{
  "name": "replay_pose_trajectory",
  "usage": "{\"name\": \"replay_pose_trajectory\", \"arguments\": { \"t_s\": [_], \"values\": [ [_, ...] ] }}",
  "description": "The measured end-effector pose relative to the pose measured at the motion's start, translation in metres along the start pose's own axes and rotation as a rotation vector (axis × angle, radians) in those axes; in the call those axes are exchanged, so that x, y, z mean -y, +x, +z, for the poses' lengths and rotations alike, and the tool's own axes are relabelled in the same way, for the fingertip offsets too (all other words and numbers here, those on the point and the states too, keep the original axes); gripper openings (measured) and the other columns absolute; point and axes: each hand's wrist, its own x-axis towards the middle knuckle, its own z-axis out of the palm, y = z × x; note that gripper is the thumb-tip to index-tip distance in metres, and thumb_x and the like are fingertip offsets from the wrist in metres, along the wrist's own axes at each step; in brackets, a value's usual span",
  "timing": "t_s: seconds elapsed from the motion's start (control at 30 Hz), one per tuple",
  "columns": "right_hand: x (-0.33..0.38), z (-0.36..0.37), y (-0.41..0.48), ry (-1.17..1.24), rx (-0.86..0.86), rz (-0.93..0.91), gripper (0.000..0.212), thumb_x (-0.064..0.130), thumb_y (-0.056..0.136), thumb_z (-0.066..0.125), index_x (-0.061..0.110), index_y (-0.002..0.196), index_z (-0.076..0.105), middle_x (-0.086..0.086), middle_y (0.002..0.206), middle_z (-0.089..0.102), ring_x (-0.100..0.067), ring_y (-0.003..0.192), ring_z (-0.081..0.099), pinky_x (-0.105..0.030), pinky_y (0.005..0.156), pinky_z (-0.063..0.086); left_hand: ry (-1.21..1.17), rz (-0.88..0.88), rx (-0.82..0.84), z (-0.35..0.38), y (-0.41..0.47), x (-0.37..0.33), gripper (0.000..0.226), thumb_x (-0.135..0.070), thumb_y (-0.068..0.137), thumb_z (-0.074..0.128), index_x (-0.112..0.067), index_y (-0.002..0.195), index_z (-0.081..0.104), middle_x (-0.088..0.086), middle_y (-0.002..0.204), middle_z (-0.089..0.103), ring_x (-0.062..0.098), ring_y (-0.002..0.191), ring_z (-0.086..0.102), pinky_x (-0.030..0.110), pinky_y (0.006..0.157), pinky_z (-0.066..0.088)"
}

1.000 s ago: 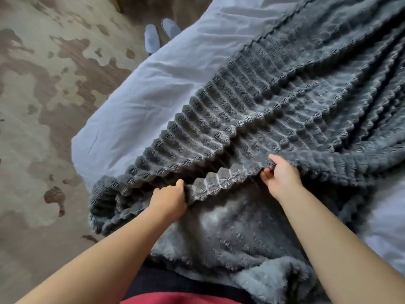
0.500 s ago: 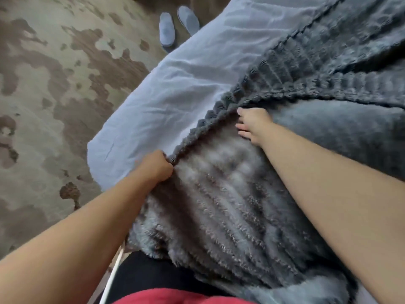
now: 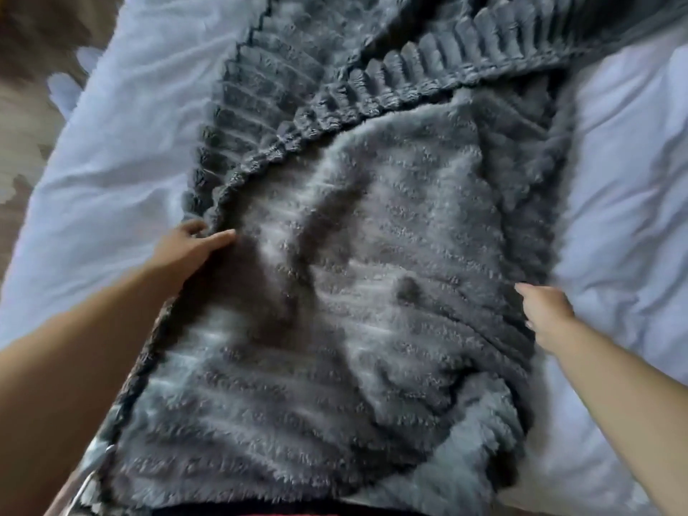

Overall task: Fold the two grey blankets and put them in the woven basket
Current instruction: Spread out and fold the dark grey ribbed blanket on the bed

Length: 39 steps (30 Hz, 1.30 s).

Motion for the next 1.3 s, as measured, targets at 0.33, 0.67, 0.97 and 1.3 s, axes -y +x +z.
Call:
{"name": "replay_pose_trajectory", "arguments": {
  "t_s": [0.33,0.67,0.97,1.3],
  "values": [
    [-0.021,0.006,-0.011,0.186,0.402,0.278,0.029,0.046,0.092,0.054,0.023,0.109,0.055,-0.004,0.084,0.058,-0.014,0.058,0.039,-0.022,0.038,0.027,0.062,0.107,0.090,0.008,-0.035,-0.026,0.042,-0.046,0.070,0.077,-0.011,0.067,0.056,0.010,0.051,0.050,0.028,0.047,0.048,0.029,0.048,0.037],
    [-0.052,-0.023,-0.029,0.307,0.491,0.270,0.045,0.040,0.091,0.060,0.007,0.122,0.054,-0.010,0.124,0.056,-0.028,0.117,0.054,-0.042,0.104,0.042,0.130,0.156,-0.350,-0.035,-0.074,-0.033,0.033,-0.035,0.091,0.054,-0.003,0.088,0.064,0.015,0.075,0.058,0.026,0.071,0.053,0.040,0.069,0.045],
    [-0.070,-0.043,-0.077,0.478,0.665,0.323,0.034,0.037,0.091,0.061,0.008,0.107,0.067,-0.017,0.088,0.074,-0.032,0.074,0.071,-0.042,0.070,0.056,-0.228,0.140,-0.321,-0.042,-0.136,-0.057,0.029,-0.039,0.089,0.055,-0.015,0.077,0.065,-0.001,0.068,0.059,0.014,0.060,0.053,0.027,0.060,0.044],
    [-0.042,-0.285,-0.128,1.091,0.329,-0.263,0.025,0.033,0.086,0.064,0.022,0.071,0.080,-0.006,0.088,0.076,-0.024,0.073,0.074,-0.044,0.052,0.058,-0.668,0.292,-0.120,-0.125,-0.200,-0.143,0.036,-0.048,0.080,0.066,-0.022,0.104,0.067,0.005,0.106,0.054,0.023,0.091,0.052,0.036,0.076,0.042]
  ]
}}
